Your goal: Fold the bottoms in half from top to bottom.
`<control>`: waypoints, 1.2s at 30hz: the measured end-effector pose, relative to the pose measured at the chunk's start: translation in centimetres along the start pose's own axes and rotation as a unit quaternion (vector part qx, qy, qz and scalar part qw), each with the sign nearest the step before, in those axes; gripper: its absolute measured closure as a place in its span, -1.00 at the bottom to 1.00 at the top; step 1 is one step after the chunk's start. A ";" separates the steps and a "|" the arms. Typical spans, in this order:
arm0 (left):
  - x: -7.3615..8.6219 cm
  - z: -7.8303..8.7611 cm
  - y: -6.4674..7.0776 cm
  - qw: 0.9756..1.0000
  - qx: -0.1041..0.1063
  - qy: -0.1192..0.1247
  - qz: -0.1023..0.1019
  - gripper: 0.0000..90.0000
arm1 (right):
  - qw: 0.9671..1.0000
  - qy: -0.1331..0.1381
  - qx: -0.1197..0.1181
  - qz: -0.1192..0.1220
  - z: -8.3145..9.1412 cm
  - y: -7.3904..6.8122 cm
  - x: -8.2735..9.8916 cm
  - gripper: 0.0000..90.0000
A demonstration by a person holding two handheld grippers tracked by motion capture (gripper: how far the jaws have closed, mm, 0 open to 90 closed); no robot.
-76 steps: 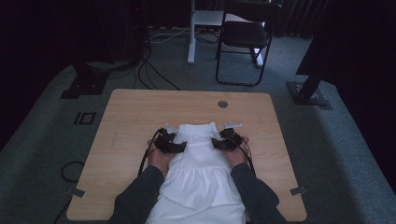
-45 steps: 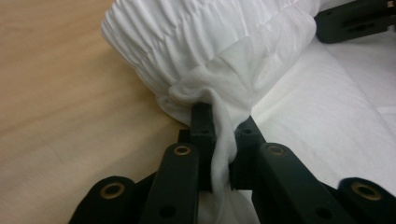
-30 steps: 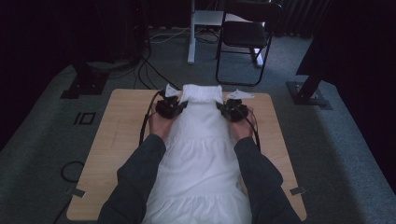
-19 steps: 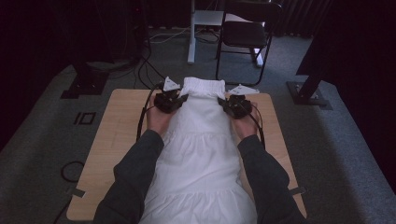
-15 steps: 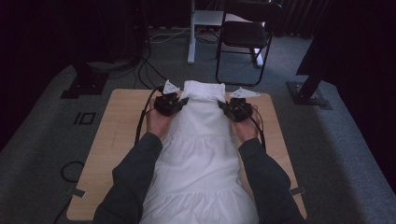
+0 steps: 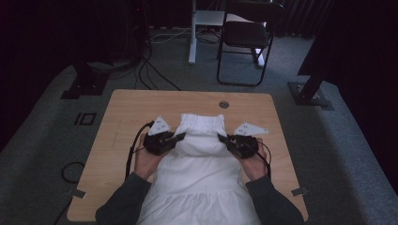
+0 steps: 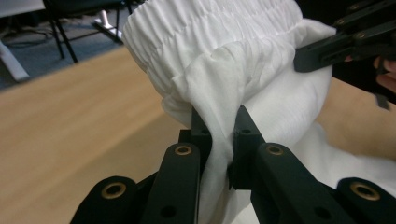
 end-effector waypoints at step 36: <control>9.1 -9.9 -4.4 0.986 -0.081 -0.142 0.023 0.83 | 0.985 -0.158 -0.059 -0.045 -8.8 1.4 11.0 0.84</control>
Point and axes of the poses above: each handheld gripper's, and its own axes: z roughly backward along the jaws, x roughly out of its underside, y roughly to its right, the point moved 10 cm from there along -z, roughly forward along the jaws, and after that the axes turned 15 degrees about z, right-handed, at the moved point
